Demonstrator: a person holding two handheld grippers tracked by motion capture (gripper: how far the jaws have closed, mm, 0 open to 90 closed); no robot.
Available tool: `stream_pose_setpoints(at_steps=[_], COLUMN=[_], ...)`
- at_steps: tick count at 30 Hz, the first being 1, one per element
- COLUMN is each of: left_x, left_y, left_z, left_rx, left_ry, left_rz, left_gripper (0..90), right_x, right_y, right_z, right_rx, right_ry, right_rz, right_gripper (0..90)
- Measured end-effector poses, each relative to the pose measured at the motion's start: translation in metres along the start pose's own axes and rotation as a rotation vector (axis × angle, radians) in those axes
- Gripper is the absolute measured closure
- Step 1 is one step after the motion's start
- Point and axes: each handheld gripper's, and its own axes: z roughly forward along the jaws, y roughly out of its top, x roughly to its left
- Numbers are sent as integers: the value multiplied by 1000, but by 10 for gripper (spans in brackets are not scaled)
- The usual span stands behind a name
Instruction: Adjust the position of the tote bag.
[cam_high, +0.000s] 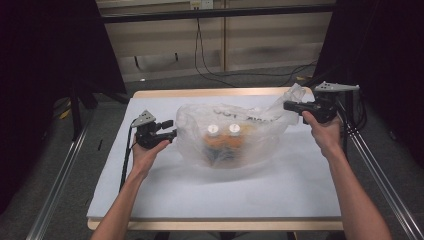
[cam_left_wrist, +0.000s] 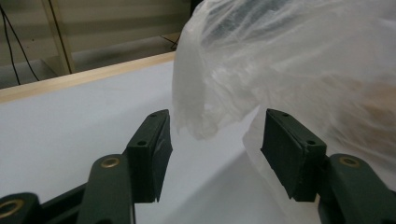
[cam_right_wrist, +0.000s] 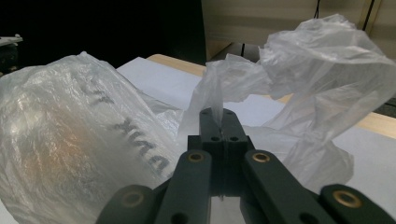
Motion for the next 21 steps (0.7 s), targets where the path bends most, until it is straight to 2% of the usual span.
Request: stream_pose_setpoints(at_steps=[2,3,6,7,10,11,12,13,14,15,16,17,18,19,21], left_x=[1,2,6,7,9,10,11,12,14,15,16,18,18,20,20], left_y=[1,1,0,-1,-1,-1,0,1,1,3,3,6,6,7,11], left_z=[2,2,5,6,9,9,9,9,9,9,9,7,7,5,1], left_rx=[-6,-12,-6,-7,-8,-13,-20,-29,-35,-26,-30,-45,-45,-72,-85], left_ry=[-8,12,30,13,21,28,43,34,14,29,18,15,15,-14,-3], left_rz=[-2,2,2,-4,-25,-15,-15,-23,-30,-35,-43,-42,-42,-54,-61], left_gripper=[412,412,413,413,447,514,514,538,615,669,768,813,852,852,878], right_x=[2,2,5,7,10,12,12,14,15,15,17,17,17,17,18], right_y=[2,2,3,4,4,5,5,5,5,6,7,8,8,9,11], right_z=[2,3,6,9,15,17,17,18,20,20,21,21,21,21,19], right_rx=[-3,-5,-2,-4,-8,-6,-6,-2,-3,1,-5,-6,-6,-6,-8], right_ry=[1,10,14,18,31,41,41,42,46,42,49,53,53,46,49], right_rz=[0,-7,-6,-7,-10,-14,-14,-19,-22,-22,-21,-25,-25,-25,-23], right_gripper=[900,900,900,900,900,900,900,900,900,900,900,900,900,900,900])
